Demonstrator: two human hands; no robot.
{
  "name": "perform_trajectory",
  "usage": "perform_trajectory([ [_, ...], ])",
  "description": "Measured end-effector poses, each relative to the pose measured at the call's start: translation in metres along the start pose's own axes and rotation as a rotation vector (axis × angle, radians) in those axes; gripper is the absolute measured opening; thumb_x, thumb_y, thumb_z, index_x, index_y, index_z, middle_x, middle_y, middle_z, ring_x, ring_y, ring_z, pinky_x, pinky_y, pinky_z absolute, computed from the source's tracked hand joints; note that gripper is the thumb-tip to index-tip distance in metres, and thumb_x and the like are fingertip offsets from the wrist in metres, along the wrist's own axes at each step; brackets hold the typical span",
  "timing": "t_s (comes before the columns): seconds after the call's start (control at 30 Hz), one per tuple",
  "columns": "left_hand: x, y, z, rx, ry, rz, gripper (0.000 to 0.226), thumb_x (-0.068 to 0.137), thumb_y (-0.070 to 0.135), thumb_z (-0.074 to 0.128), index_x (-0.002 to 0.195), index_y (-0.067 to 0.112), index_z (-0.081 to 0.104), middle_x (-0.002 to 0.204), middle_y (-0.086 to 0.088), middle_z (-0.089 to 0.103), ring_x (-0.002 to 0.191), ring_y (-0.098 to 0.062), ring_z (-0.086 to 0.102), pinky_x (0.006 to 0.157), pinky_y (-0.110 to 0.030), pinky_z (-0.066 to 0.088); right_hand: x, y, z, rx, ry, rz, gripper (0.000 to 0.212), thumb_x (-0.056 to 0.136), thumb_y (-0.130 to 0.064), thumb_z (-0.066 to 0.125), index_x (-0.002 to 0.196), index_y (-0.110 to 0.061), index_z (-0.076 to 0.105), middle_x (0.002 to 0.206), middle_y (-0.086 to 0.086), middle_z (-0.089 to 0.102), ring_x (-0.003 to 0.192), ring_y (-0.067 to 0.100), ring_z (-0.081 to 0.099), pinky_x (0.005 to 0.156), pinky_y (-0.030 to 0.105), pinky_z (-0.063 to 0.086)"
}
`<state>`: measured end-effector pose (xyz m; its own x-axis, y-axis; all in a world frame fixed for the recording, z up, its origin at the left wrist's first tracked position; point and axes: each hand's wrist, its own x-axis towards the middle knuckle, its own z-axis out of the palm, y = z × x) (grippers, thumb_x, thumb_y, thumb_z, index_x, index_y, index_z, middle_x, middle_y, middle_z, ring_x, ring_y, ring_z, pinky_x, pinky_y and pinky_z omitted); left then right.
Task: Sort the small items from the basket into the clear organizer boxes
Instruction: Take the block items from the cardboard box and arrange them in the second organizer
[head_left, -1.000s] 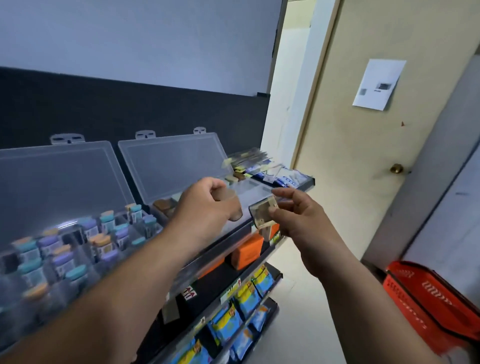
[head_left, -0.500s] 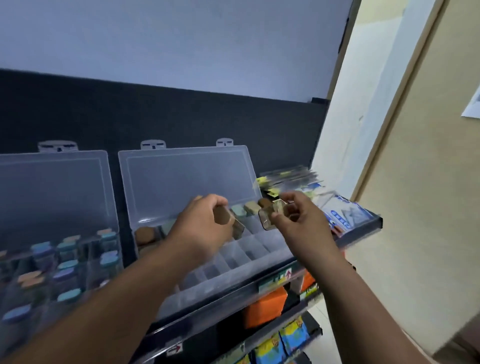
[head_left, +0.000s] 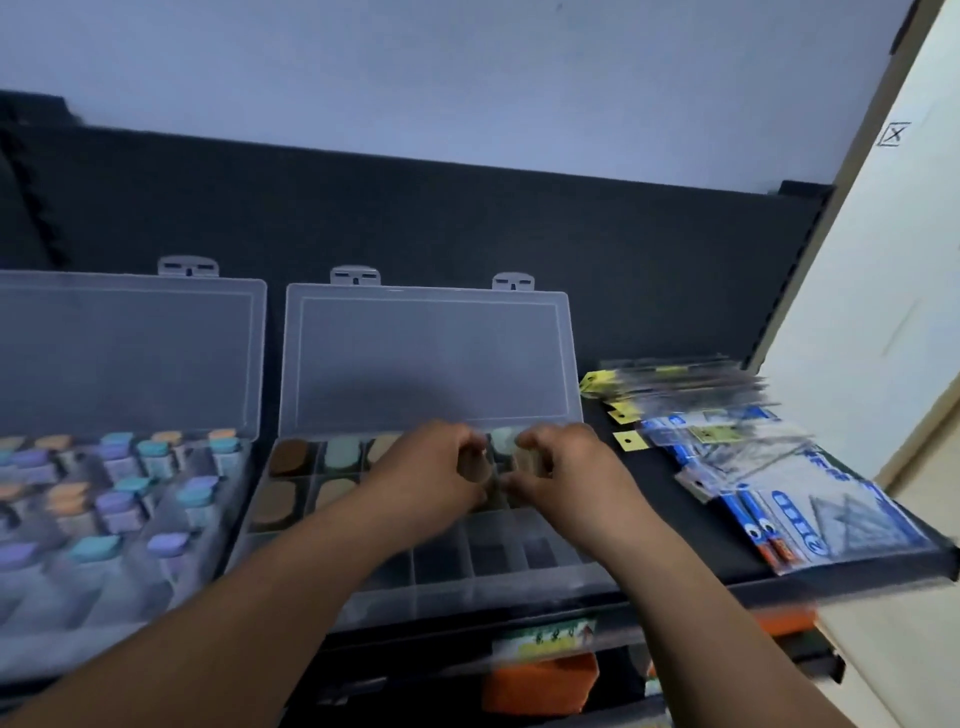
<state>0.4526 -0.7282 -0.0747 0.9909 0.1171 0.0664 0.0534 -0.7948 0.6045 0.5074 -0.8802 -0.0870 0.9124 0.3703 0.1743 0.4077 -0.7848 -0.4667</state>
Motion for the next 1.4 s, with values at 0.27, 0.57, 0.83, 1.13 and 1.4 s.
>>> perform_trajectory([
  [0.27,0.007,-0.003,0.012,0.171,-0.021,-0.008,0.027,0.077,0.034,0.066,0.105,0.031,0.065,0.108,0.005,0.061,0.103,-0.022,0.052,0.088,-0.041,0.048,0.005,-0.002,-0.011,-0.058,-0.189,-0.09,0.051,0.074,-0.043,0.078,0.117,-0.021,0.063,0.084,-0.012,0.036,0.087,0.011,0.041,0.077,0.023,0.04],
  [0.57,-0.007,0.002,0.008,0.196,0.009,-0.028,0.01,0.084,0.038,0.059,0.094,0.039,0.059,0.105,0.007,0.054,0.111,-0.023,0.046,0.095,-0.043,0.04,0.013,0.003,-0.012,-0.093,-0.219,-0.111,0.043,0.074,-0.054,0.072,0.107,-0.031,0.062,0.095,-0.007,0.051,0.101,0.02,0.051,0.082,0.032,0.048],
  [0.83,-0.035,-0.024,-0.016,0.321,0.195,-0.098,0.064,0.092,0.043,0.053,0.148,0.027,0.028,0.156,0.0,0.023,0.143,-0.022,0.019,0.115,-0.04,0.021,0.004,-0.03,0.0,-0.109,-0.038,-0.303,0.042,0.095,-0.038,0.052,0.135,-0.025,0.05,0.13,-0.001,0.049,0.12,0.017,0.047,0.092,0.027,0.037],
  [1.13,-0.106,-0.086,-0.075,0.584,0.372,-0.221,0.081,0.089,0.064,0.039,0.152,0.028,0.003,0.161,0.0,-0.004,0.147,-0.023,-0.007,0.116,-0.046,0.004,-0.012,-0.113,0.033,-0.238,-0.127,-0.448,0.071,0.095,-0.057,0.037,0.153,-0.031,0.006,0.162,-0.002,0.002,0.149,0.023,-0.001,0.12,0.043,0.008],
  [1.4,-0.213,-0.163,-0.155,0.575,0.403,-0.399,0.082,0.089,0.065,0.039,0.151,0.03,-0.002,0.16,0.001,-0.008,0.147,-0.021,-0.01,0.118,-0.045,0.001,-0.058,-0.244,0.086,-0.219,-0.172,-0.614,0.074,0.094,-0.06,0.037,0.153,-0.03,0.006,0.162,-0.002,0.001,0.149,0.021,0.001,0.12,0.04,0.009],
])
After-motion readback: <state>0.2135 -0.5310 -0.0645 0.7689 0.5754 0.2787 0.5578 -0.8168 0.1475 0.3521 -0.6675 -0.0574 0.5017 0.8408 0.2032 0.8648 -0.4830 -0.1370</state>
